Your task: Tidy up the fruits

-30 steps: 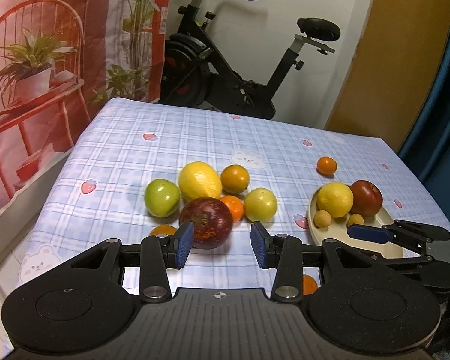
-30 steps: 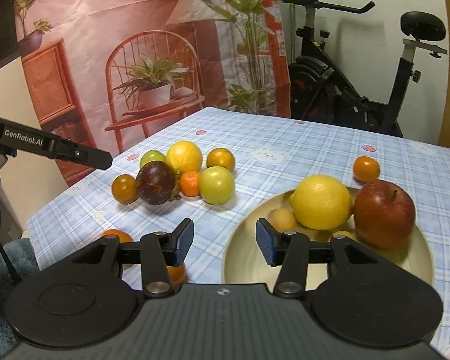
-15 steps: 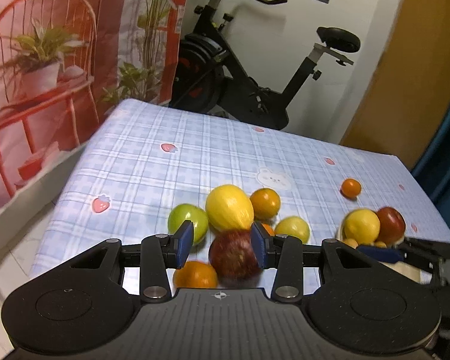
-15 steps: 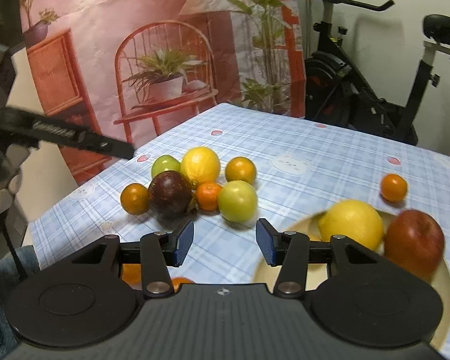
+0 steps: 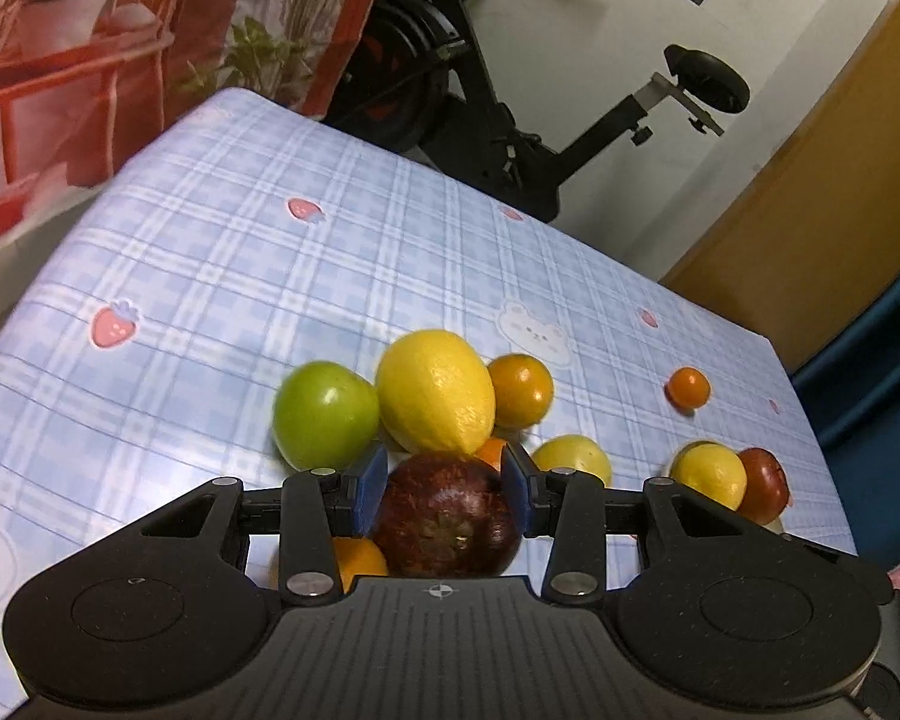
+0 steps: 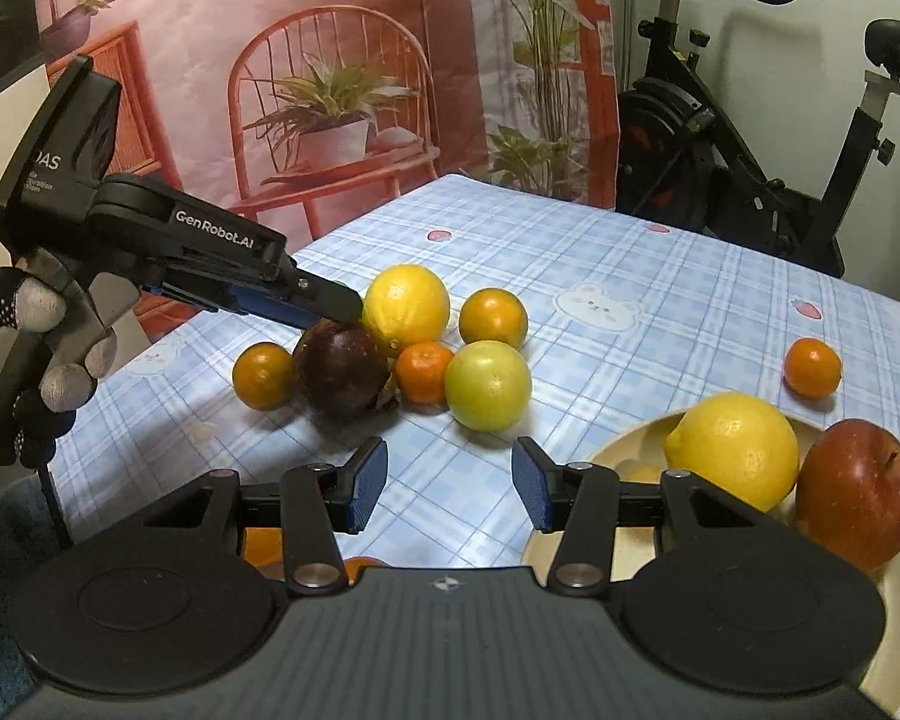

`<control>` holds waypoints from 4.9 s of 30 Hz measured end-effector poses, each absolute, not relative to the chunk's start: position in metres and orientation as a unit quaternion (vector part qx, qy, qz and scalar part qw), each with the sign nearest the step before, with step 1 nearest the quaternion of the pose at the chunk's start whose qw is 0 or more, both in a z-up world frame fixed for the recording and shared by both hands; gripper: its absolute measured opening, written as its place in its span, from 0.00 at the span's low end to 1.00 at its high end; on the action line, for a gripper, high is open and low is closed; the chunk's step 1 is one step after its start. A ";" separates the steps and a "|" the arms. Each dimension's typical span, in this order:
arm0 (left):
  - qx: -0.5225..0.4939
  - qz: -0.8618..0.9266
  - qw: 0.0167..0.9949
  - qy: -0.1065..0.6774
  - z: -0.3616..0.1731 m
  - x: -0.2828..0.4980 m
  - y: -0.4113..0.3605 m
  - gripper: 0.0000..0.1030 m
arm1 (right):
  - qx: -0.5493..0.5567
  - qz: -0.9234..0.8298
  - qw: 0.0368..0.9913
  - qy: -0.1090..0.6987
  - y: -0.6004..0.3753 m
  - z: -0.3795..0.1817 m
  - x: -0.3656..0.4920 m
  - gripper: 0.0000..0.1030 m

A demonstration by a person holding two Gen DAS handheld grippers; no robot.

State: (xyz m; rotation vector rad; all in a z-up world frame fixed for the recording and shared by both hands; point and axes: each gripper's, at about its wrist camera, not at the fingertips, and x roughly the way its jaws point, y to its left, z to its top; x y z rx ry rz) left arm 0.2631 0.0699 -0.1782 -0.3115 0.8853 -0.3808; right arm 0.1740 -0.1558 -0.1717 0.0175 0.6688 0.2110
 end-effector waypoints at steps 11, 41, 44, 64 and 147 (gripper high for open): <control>-0.124 -0.213 0.865 0.438 -0.171 0.241 0.062 0.43 | 0.015 0.105 0.938 0.329 -0.156 -0.171 0.167 0.48; -0.170 -0.198 0.873 0.412 -0.165 0.241 0.082 0.42 | -0.083 0.195 0.916 0.340 -0.088 -0.174 0.236 0.46; -0.164 -0.198 0.872 0.416 -0.167 0.241 0.079 0.43 | -0.092 0.197 0.917 0.334 -0.090 -0.174 0.223 0.44; -0.123 -0.201 0.874 0.426 -0.172 0.229 0.076 0.42 | -0.074 0.190 0.918 0.340 -0.096 -0.177 0.203 0.61; -0.052 -0.235 0.859 0.452 -0.189 0.215 0.018 0.59 | 0.005 0.194 0.907 0.374 -0.117 -0.199 0.207 0.62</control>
